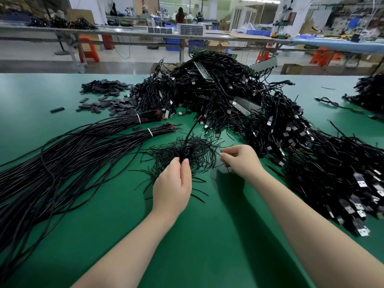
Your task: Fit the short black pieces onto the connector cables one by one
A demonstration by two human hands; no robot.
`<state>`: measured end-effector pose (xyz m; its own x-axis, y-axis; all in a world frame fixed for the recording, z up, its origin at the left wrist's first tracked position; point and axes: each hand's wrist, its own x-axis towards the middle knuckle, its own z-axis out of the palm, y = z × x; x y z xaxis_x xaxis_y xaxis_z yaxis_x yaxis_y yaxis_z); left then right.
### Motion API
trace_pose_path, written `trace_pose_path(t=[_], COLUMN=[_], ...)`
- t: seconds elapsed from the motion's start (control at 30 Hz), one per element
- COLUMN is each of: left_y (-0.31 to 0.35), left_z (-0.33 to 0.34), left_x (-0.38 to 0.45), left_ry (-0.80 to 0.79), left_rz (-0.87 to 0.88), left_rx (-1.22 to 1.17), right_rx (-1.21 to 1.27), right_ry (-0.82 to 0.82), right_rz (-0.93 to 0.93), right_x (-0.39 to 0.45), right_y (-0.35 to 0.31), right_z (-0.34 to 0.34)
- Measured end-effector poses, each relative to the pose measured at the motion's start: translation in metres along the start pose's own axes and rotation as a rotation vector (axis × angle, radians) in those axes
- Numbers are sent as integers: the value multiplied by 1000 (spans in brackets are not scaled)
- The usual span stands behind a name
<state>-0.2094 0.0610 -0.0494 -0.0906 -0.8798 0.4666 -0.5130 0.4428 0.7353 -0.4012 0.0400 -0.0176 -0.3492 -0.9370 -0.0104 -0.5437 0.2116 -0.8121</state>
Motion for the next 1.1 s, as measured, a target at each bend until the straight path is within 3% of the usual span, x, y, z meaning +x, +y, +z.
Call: trace_pose_path(t=[0.23,0.33,0.43,0.57,0.8,1.1], left_y=[-2,-2,-3,1,0,1], left_z=[1,1,1,3,7,10], left_x=[-1,-1,0,-1,0,-4], left_ry=[-44,-51,-49,-103,-205,-200], left_rz=[-7,-18,-37,-5,6,166], left_rx=[26,26,45,135,274,428], right_rx=[-62,-168,-371,-531,-307,-104], right_ry=[219,260,114,-58,49,-23], right_rz=[-146,-308,-538,-680,-568,-451], right_x=[-12,-25,-41,-62,-69,-74], right_y=[6,-3,-18,-35,-38,-40], right_z=[-10,-14,-16,-3,9,8])
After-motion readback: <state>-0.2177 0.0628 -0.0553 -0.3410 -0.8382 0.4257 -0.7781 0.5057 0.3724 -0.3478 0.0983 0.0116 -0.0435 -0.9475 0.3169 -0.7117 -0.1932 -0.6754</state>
